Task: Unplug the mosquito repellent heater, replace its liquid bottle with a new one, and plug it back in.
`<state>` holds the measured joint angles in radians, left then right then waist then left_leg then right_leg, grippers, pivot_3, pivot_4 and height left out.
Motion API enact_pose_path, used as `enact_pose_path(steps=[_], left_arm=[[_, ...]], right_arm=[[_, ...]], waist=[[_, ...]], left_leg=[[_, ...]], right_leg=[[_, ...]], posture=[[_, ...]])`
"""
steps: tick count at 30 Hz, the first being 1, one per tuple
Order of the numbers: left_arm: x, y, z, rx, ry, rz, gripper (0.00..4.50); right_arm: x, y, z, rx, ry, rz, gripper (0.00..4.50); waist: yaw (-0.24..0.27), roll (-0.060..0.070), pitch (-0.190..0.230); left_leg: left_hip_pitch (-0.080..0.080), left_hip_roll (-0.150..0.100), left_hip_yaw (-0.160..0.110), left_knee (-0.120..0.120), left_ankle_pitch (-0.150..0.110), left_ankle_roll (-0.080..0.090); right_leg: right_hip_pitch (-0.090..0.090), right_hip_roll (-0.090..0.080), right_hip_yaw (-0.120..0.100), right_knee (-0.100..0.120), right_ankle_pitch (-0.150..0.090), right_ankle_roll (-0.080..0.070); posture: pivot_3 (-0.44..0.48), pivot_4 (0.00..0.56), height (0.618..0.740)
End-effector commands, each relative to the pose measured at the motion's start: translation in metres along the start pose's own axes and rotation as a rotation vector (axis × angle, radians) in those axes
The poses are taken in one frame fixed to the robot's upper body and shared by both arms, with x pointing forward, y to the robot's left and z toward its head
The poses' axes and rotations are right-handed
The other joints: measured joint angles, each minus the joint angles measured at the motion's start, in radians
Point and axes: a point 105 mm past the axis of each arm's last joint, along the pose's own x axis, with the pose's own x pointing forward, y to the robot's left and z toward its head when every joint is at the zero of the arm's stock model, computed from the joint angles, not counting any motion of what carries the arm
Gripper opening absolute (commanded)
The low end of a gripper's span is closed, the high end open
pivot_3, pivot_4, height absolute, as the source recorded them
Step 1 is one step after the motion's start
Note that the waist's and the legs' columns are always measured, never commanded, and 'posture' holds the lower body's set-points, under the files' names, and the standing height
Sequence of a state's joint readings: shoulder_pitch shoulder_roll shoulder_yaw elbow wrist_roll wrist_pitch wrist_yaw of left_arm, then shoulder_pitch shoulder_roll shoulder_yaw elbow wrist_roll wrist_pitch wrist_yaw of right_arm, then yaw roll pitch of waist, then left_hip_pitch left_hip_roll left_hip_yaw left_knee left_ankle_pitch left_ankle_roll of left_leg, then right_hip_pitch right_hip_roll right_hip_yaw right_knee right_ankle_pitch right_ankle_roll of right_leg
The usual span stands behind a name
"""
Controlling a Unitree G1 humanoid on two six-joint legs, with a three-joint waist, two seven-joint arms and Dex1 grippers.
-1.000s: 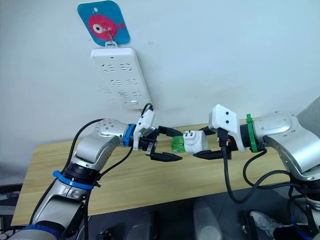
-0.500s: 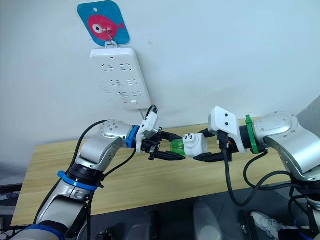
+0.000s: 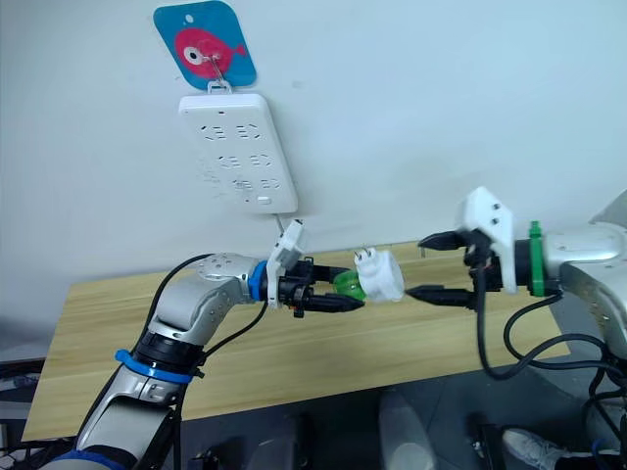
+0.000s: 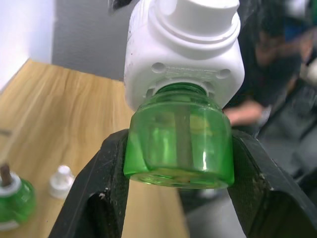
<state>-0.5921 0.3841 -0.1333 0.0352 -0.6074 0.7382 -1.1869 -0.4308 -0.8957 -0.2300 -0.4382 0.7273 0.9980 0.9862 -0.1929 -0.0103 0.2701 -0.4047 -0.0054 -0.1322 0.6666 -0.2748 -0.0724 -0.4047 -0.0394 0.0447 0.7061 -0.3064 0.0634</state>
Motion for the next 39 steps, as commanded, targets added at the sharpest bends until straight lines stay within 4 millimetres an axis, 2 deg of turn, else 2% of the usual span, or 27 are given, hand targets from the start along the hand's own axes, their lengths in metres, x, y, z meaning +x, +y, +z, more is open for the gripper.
enact_pose_path(steps=[1, 4, 9, 13, 17, 25, 36, 39], left_arm=[[-0.002, -0.011, 0.023, -0.158, -0.133, -0.044, 2.35], [-0.004, -0.013, 0.034, -0.298, -0.215, -0.07, 2.35], [-0.004, -0.017, 0.053, -0.423, -0.319, -0.13, 2.35], [-0.003, -0.022, 0.062, -0.484, -0.36, -0.177, 2.35], [-0.001, -0.027, 0.066, -0.515, -0.37, -0.199, 2.35], [0.002, -0.032, 0.069, -0.554, -0.384, -0.223, 2.35], [0.003, -0.035, 0.071, -0.581, -0.388, -0.235, 2.35], [0.002, -0.036, 0.07, -0.59, -0.373, -0.246, 2.35]], right_arm=[[-0.016, 0.005, 0.012, 0.155, -0.173, -0.04, 4.5], [-0.013, 0.01, 0.018, 0.298, -0.349, -0.042, 4.5], [0.005, 0.018, 0.023, 0.506, -0.579, -0.058, 4.5], [0.018, 0.022, 0.028, 0.628, -0.682, -0.055, 4.5], [0.024, 0.025, 0.043, 0.709, -0.785, -0.005, 4.5], [0.035, 0.035, 0.061, 0.738, -0.823, 0.106, 4.5], [0.045, 0.042, 0.07, 0.745, -0.827, 0.196, 4.5], [0.045, 0.042, 0.071, 0.752, -0.83, 0.209, 3.91]], waist=[[0.0, 0.0, 0.0], [-0.002, 0.0, 0.0], [-0.002, 0.001, 0.0], [-0.004, 0.001, -0.001], [-0.004, 0.002, -0.002], [-0.003, 0.002, -0.002], [-0.003, 0.002, -0.003], [-0.003, 0.002, -0.003]], left_leg=[[0.0, 0.0, 0.0, 0.0, 0.0, 0.0], [0.001, 0.0, 0.0, 0.001, 0.0, 0.0], [0.001, 0.0, 0.0, 0.003, 0.0, 0.0], [0.001, 0.0, 0.0, 0.004, 0.0, 0.0], [0.001, 0.0, 0.0, 0.005, 0.001, -0.002], [0.001, 0.0, 0.0, 0.004, 0.002, -0.003], [0.001, 0.0, 0.001, 0.004, 0.002, -0.003], [0.001, 0.0, 0.0, 0.004, 0.002, -0.003]], right_leg=[[0.0, 0.0, 0.0, 0.001, 0.0, 0.0], [0.0, 0.0, 0.0, 0.003, 0.0, 0.0], [0.0, 0.001, 0.001, 0.006, 0.0, 0.0], [0.0, 0.001, 0.001, 0.006, 0.0, 0.0], [0.0, 0.001, 0.001, 0.006, 0.0, 0.0], [0.0, 0.001, 0.001, 0.006, 0.0, 0.0], [0.0, 0.001, 0.001, 0.006, 0.0, 0.0], [0.0, 0.001, 0.001, 0.006, 0.0, 0.0]], posture=[[-0.27, 0.226, 0.734], [-0.276, 0.225, 0.734], [-0.275, 0.22, 0.734], [-0.276, 0.214, 0.734], [-0.275, 0.211, 0.734], [-0.269, 0.207, 0.734], [-0.264, 0.205, 0.734], [-0.265, 0.205, 0.734]])
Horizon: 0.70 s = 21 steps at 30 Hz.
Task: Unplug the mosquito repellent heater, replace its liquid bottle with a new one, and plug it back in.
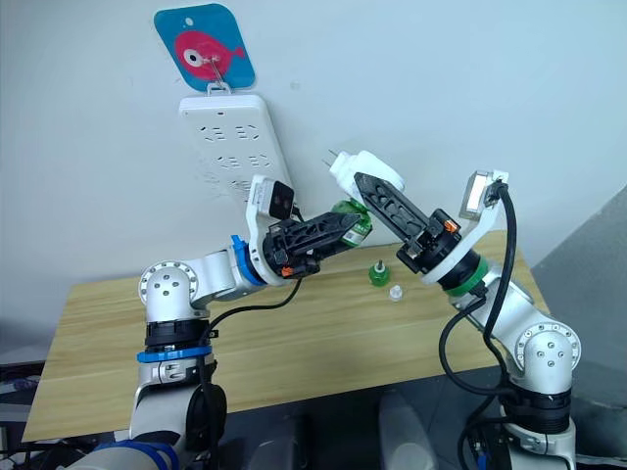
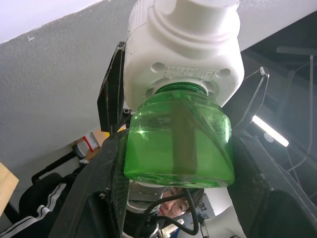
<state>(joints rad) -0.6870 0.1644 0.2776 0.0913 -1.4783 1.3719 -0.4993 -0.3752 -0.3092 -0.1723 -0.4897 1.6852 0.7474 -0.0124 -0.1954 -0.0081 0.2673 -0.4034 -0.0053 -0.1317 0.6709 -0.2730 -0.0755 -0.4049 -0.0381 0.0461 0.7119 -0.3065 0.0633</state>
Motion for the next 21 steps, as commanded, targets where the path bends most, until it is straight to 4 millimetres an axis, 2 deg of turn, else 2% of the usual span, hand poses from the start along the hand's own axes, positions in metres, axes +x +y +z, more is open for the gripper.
enact_pose_path(steps=[1, 3, 13, 16, 21], left_arm=[[0.002, -0.007, 0.0, -0.006, 0.027, -0.029, 2.35], [0.001, -0.007, -0.001, -0.014, 0.036, -0.031, 2.34], [-0.006, -0.005, 0.004, -0.02, 0.052, -0.002, 2.34], [-0.007, 0.002, 0.006, -0.013, 0.045, 0.042, 2.34], [-0.014, 0.005, 0.003, 0.082, 0.086, 0.111, 3.92]], right_arm=[[0.003, 0.017, 0.004, 0.008, -0.013, 0.091, 3.58], [0.003, 0.018, 0.004, 0.016, -0.011, 0.099, 2.93], [0.001, 0.023, -0.003, 0.051, 0.027, 0.121, 2.92], [0.001, 0.023, -0.002, 0.052, 0.026, 0.115, 2.92], [-0.002, 0.02, 0.001, 0.047, 0.002, 0.088, 2.92]], waist=[[0.0, 0.0, 0.0], [0.0, 0.0, 0.0], [0.0, 0.0, 0.0], [0.001, 0.0, 0.0], [0.0, 0.0, 0.0]], left_leg=[[0.0, 0.0, 0.0, 0.0, 0.0, 0.0], [0.0, 0.0, 0.0, 0.0, 0.0, 0.0], [0.0, 0.0, 0.0, 0.0, 0.0, 0.0], [0.0, 0.0, 0.0, 0.0, 0.0, 0.0], [0.0, 0.0, 0.0, -0.001, 0.0, 0.0]], right_leg=[[0.0, 0.0, 0.0, 0.0, 0.0, 0.0], [0.0, 0.0, 0.0, 0.0, 0.0, 0.0], [0.0, 0.0, 0.0, 0.0, 0.0, 0.0], [0.0, 0.0, 0.0, 0.0, 0.0, 0.0], [-0.001, 0.0, 0.001, 0.0, 0.0, 0.0]], posture=[[-0.265, 0.205, 0.734], [-0.265, 0.205, 0.734], [-0.26, 0.201, 0.734], [-0.258, 0.2, 0.734], [-0.262, 0.201, 0.734]])
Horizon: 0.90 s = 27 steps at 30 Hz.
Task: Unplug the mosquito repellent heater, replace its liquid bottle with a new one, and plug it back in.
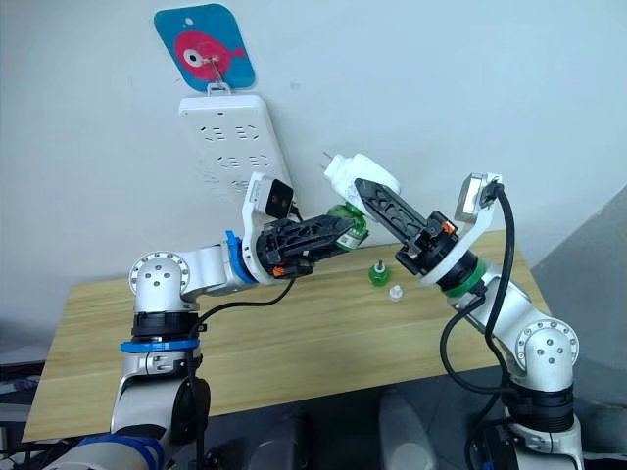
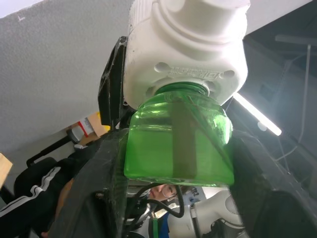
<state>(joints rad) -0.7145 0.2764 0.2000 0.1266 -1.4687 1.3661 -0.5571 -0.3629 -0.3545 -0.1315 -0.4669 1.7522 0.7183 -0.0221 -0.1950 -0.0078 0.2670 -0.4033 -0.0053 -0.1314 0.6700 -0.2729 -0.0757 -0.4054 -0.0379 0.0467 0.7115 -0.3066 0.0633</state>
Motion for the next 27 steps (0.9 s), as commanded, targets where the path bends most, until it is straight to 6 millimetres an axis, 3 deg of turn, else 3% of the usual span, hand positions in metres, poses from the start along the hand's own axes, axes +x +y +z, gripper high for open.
enact_pose_path(steps=[1, 2, 4, 10, 14, 20, 27], left_arm=[[-0.008, 0.004, 0.0, 0.092, 0.019, 0.076, 4.18], [-0.011, 0.004, -0.003, 0.121, 0.039, 0.095, 4.48], [-0.017, 0.005, -0.007, 0.169, 0.072, 0.119, 4.5], [-0.07, 0.023, -0.015, 0.551, 0.163, 0.463, 4.5], [-0.1, 0.025, 0.009, 0.857, 0.05, 0.689, 4.5], [-0.133, 0.014, 0.038, 1.057, -0.121, 0.907, 4.5], [-0.141, 0.004, 0.061, 1.16, -0.166, 0.959, 4.5]], right_arm=[[-0.001, 0.023, 0.004, -0.012, -0.024, 0.091, 2.92], [-0.002, 0.022, 0.004, -0.019, -0.029, 0.081, 2.92], [-0.003, 0.019, 0.007, -0.035, -0.046, 0.055, 2.92], [-0.013, -0.005, 0.025, -0.407, -0.046, -0.189, 2.92], [-0.016, -0.007, 0.029, -0.689, 0.023, -0.268, 2.92], [-0.019, -0.003, 0.021, -0.894, 0.104, -0.267, 2.92], [-0.016, 0.013, 0.006, -1.071, 0.202, -0.186, 2.92]], waist=[[-0.001, 0.0, 0.0], [-0.001, 0.0, 0.0], [0.0, 0.0, 0.0], [-0.002, 0.001, -0.001], [0.013, 0.001, -0.001], [0.041, 0.0, -0.002], [0.058, 0.0, -0.002]], left_leg=[[0.0, 0.0, 0.0, 0.0, 0.0, 0.0], [0.0, 0.0, 0.0, 0.0, 0.0, 0.0], [0.001, 0.0, 0.0, -0.002, 0.0, 0.0], [0.003, 0.001, 0.002, -0.007, 0.0, -0.001], [0.002, 0.002, 0.002, -0.007, 0.0, 0.0], [0.001, 0.002, 0.002, -0.007, -0.002, 0.003], [0.001, 0.001, 0.002, -0.006, -0.002, 0.003]], right_leg=[[0.0, 0.0, 0.0, 0.0, 0.0, 0.0], [0.0, 0.0, 0.0, 0.0, 0.0, 0.0], [0.0, 0.0, 0.0, 0.0, 0.0, 0.0], [-0.001, 0.0, 0.003, -0.003, 0.0, 0.0], [-0.002, 0.001, 0.003, -0.004, -0.001, -0.001], [-0.001, 0.0, 0.003, -0.005, -0.001, -0.001], [-0.001, 0.0, 0.001, -0.005, -0.001, -0.001]], posture=[[-0.262, 0.201, 0.734], [-0.266, 0.201, 0.734], [-0.267, 0.202, 0.734], [-0.24, 0.203, 0.734], [-0.221, 0.207, 0.734], [-0.197, 0.21, 0.734], [-0.189, 0.211, 0.734]])
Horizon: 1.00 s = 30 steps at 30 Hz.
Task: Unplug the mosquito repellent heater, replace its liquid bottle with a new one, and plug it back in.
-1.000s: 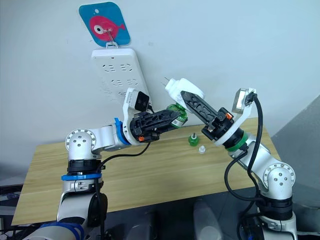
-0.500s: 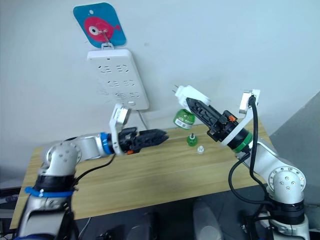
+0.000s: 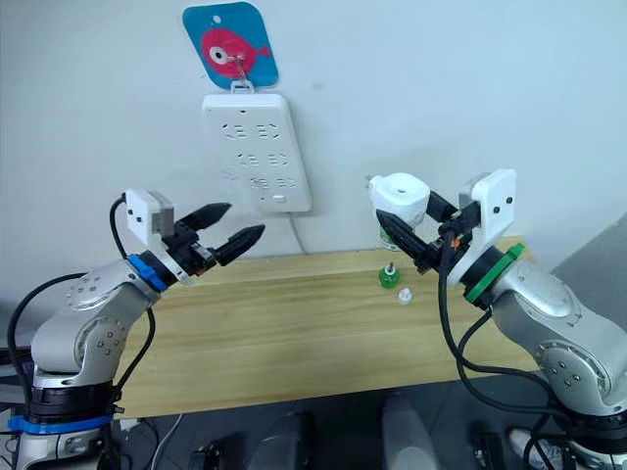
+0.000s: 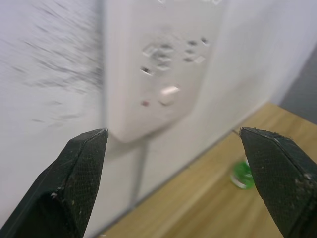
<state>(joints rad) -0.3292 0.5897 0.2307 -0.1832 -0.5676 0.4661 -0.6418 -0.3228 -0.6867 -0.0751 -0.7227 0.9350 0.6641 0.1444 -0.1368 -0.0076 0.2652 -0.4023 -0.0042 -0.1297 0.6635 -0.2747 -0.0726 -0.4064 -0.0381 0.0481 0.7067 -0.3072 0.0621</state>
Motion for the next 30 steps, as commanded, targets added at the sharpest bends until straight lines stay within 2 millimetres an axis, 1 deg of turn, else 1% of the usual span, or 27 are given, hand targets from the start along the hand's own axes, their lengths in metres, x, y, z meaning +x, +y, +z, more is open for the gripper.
enact_pose_path(steps=[1, 4, 6, 9, 17, 21, 25, 30], left_arm=[[0.0, 0.006, 0.017, 0.059, -0.047, 0.019, 4.5], [0.005, 0.006, 0.019, 0.064, -0.048, 0.002, 4.5], [0.011, 0.007, 0.021, 0.072, -0.05, -0.009, 4.5], [0.018, 0.012, 0.025, 0.087, -0.059, -0.013, 4.5], [0.031, 0.017, 0.028, 0.107, -0.064, -0.033, 4.5], [0.038, 0.01, 0.024, 0.106, -0.04, -0.104, 4.5], [0.046, 0.0, 0.027, 0.102, -0.045, -0.166, 4.5], [0.047, -0.005, 0.031, 0.089, -0.048, -0.207, 4.5]], right_arm=[[-0.002, 0.021, 0.017, -0.097, -0.052, 0.08, 2.92], [-0.001, 0.032, 0.026, -0.089, -0.076, 0.133, 2.92], [-0.002, 0.038, 0.027, -0.085, -0.068, 0.167, 2.92], [-0.004, 0.04, 0.026, -0.088, -0.05, 0.178, 2.92], [-0.005, 0.042, 0.024, -0.081, -0.037, 0.181, 2.92], [-0.005, 0.042, 0.022, -0.079, -0.031, 0.179, 2.92], [-0.006, 0.042, 0.021, -0.078, -0.027, 0.177, 2.92], [-0.008, 0.041, 0.02, -0.077, -0.022, 0.171, 2.92]], waist=[[0.0, 0.0, 0.0], [-0.002, 0.0, 0.0], [-0.002, 0.0, 0.0], [-0.002, -0.001, 0.0], [-0.002, -0.001, 0.0], [0.003, -0.002, -0.001], [0.001, -0.002, -0.001], [-0.009, -0.002, -0.001]], left_leg=[[0.0, 0.0, 0.0, 0.0, 0.0, 0.0], [0.0, 0.0, 0.0, 0.0, 0.0, 0.0], [0.0, 0.0, 0.0, 0.0, 0.0, 0.0], [0.0, 0.0, -0.001, 0.0, 0.0, 0.0], [0.0, 0.0, -0.002, 0.0, 0.0, 0.0], [0.0, 0.0, -0.003, 0.001, 0.0, 0.0], [-0.001, -0.001, -0.003, 0.002, 0.0, -0.001], [-0.001, 0.0, -0.003, 0.0, 0.0, -0.001]], right_leg=[[0.0, 0.0, 0.0, 0.0, 0.0, 0.0], [0.0, 0.0, 0.0, 0.0, 0.0, 0.0], [0.0, 0.0, 0.0, 0.0, 0.0, 0.0], [0.0, 0.0, -0.002, 0.0, 0.0, 0.0], [0.001, 0.0, -0.002, 0.0, 0.0, 0.0], [0.001, 0.0, -0.003, 0.0, 0.0, 0.0], [0.002, -0.001, -0.004, 0.0, 0.0, 0.0], [0.001, 0.0, -0.004, 0.0, 0.0, 0.0]], posture=[[-0.19, 0.212, 0.734], [-0.199, 0.213, 0.734], [-0.21, 0.215, 0.734], [-0.211, 0.215, 0.734], [-0.22, 0.213, 0.734], [-0.22, 0.212, 0.734], [-0.229, 0.213, 0.734], [-0.236, 0.213, 0.734]])
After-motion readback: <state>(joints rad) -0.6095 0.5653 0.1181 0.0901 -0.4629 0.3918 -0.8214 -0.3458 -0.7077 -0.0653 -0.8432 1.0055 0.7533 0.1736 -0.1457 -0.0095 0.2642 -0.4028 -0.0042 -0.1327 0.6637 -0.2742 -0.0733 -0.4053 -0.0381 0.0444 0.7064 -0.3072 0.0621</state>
